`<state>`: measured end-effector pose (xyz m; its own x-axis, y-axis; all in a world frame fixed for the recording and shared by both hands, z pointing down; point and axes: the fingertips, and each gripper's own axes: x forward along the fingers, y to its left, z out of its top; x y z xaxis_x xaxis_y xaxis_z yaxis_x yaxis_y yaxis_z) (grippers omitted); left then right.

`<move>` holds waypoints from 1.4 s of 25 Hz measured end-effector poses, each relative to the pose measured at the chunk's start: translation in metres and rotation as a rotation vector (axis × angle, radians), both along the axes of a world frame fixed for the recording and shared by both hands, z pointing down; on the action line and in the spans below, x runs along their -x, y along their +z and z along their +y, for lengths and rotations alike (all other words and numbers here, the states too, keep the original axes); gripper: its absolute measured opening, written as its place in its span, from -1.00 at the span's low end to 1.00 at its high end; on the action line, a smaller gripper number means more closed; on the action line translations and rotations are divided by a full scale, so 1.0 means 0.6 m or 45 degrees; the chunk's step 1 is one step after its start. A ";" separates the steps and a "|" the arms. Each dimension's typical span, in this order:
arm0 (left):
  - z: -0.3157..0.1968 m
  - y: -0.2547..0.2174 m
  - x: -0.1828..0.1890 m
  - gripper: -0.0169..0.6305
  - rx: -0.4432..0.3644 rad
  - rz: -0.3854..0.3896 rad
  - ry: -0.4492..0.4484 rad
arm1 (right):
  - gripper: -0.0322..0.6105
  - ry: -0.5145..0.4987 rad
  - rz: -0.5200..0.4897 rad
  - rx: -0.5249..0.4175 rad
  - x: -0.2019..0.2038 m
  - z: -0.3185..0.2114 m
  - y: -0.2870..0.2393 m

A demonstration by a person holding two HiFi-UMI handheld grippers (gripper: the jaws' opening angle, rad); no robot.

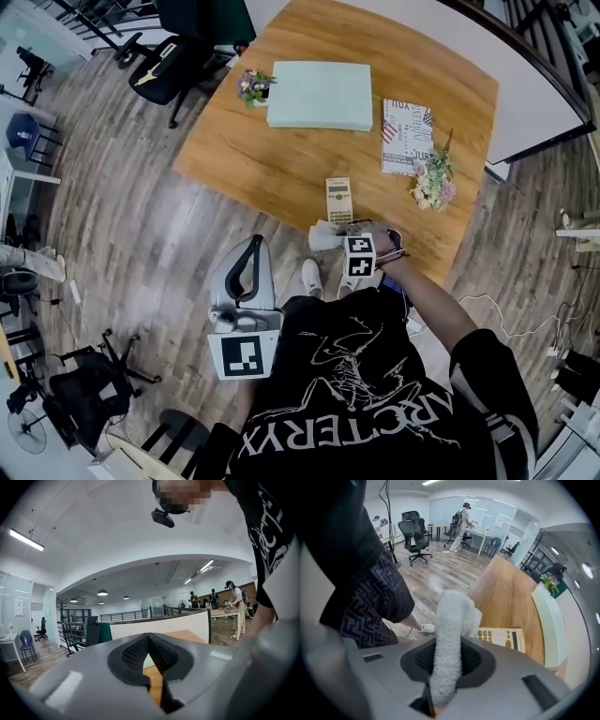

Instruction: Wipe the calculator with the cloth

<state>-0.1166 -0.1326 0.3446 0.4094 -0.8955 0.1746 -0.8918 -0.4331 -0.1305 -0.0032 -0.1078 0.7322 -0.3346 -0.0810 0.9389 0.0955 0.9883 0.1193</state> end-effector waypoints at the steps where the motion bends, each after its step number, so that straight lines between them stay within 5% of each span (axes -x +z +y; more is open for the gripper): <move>1: -0.001 0.000 0.000 -0.92 0.000 -0.001 0.004 | -0.62 0.008 -0.005 0.003 0.001 0.002 0.001; 4: -0.004 -0.003 0.001 -0.92 -0.006 0.008 0.009 | -0.62 0.066 -0.062 0.005 0.002 0.001 -0.017; 8: -0.012 -0.007 -0.002 -0.92 -0.017 0.009 0.028 | -0.62 0.367 -0.373 -0.076 -0.009 -0.039 -0.146; 13: -0.035 -0.015 -0.031 -0.92 -0.041 0.020 0.096 | -0.62 0.825 -0.883 -0.387 -0.100 -0.100 -0.400; 18: -0.051 -0.028 -0.064 -0.92 -0.066 0.031 0.158 | -0.62 1.103 -1.349 -0.734 -0.197 -0.102 -0.626; 24: -0.056 -0.035 -0.088 -0.92 -0.087 0.037 0.205 | -0.62 1.127 -1.454 -0.894 -0.236 -0.071 -0.712; 35: -0.055 -0.041 -0.081 -0.92 -0.095 0.030 0.188 | -0.62 1.074 -1.473 -0.906 -0.218 -0.070 -0.729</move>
<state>-0.0683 -0.1656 0.3198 0.5406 -0.8355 0.0988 -0.8224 -0.5495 -0.1472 0.1279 -0.1496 0.2946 -0.4420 -0.8930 -0.0847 -0.8890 0.4234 0.1745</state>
